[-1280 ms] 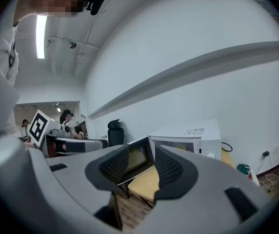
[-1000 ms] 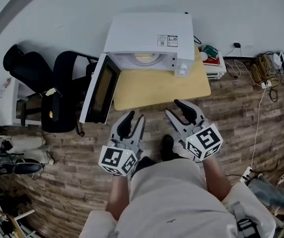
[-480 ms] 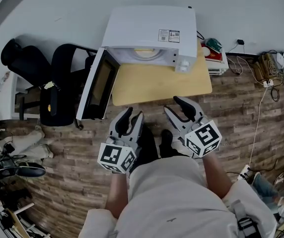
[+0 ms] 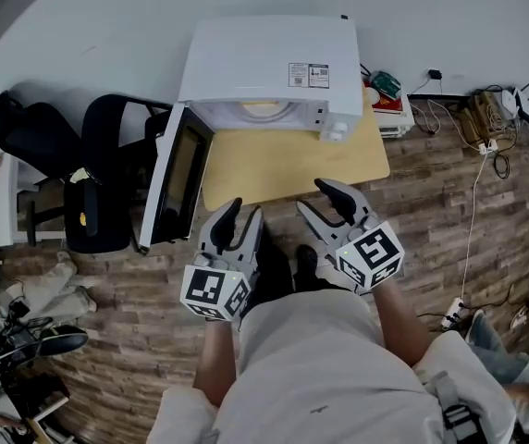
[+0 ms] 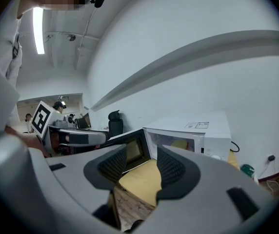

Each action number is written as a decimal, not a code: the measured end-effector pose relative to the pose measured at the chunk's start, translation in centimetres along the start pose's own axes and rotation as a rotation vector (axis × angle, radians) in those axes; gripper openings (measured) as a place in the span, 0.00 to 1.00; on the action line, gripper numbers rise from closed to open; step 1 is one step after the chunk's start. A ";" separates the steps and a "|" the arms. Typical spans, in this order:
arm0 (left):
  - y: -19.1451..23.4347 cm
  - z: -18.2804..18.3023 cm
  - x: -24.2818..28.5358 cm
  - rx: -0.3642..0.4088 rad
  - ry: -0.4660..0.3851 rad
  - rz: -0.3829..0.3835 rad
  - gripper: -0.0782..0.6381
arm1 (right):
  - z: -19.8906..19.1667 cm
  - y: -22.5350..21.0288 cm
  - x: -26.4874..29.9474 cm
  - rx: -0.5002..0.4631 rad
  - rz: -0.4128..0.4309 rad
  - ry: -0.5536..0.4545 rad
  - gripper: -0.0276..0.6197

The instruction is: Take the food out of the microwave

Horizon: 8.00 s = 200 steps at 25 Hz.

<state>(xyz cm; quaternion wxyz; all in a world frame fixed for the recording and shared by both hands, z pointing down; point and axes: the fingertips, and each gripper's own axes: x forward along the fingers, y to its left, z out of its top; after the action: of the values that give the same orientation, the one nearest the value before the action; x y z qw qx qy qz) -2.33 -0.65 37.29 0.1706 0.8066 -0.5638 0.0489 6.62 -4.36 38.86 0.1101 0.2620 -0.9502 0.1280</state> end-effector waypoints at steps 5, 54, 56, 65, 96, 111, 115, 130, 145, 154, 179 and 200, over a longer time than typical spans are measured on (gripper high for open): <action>1.8 0.6 1.9 0.010 0.012 -0.042 0.28 | 0.3 -0.7 2.4 -0.007 -0.026 0.019 0.32; 14.3 -0.7 10.6 0.045 0.132 -0.242 0.28 | -6.4 -7.1 22.1 -0.278 -0.172 0.295 0.40; 14.4 -0.9 10.9 0.041 0.134 -0.237 0.28 | -6.9 -7.5 22.6 -0.291 -0.168 0.303 0.40; 14.4 -2.2 11.7 0.040 0.153 -0.229 0.28 | -9.2 -9.5 24.6 -0.388 -0.156 0.355 0.43; 15.5 -3.9 12.4 0.045 0.172 -0.217 0.28 | -15.4 -15.2 30.4 -0.759 -0.134 0.605 0.59; 16.1 -3.9 12.2 0.038 0.177 -0.202 0.28 | -17.5 -16.0 32.1 -0.839 -0.073 0.724 0.60; 16.1 -3.9 12.1 0.035 0.177 -0.199 0.28 | -17.3 -15.9 32.1 -0.846 -0.072 0.727 0.59; 15.1 -4.1 11.7 0.037 0.179 -0.210 0.28 | -17.3 -14.9 30.8 -0.844 -0.086 0.706 0.49; 14.5 -4.1 11.2 0.043 0.178 -0.214 0.28 | -17.3 -14.3 29.7 -0.874 -0.110 0.694 0.38; 14.4 -4.1 10.8 0.049 0.177 -0.212 0.28 | -17.3 -14.3 29.2 -0.906 -0.139 0.694 0.32; 13.7 -3.3 9.9 0.070 0.160 -0.235 0.28 | -16.3 -13.9 27.7 -1.043 -0.213 0.677 0.14; 13.5 -2.7 9.5 0.073 0.156 -0.166 0.28 | -13.0 -13.8 25.7 -1.348 -0.398 0.519 0.06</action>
<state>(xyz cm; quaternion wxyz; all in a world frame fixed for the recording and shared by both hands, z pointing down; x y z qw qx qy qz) -11.11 -12.35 45.36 0.1878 0.8500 -0.4779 0.1177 -5.80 -24.01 60.76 0.4886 0.2660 -0.7007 -0.4468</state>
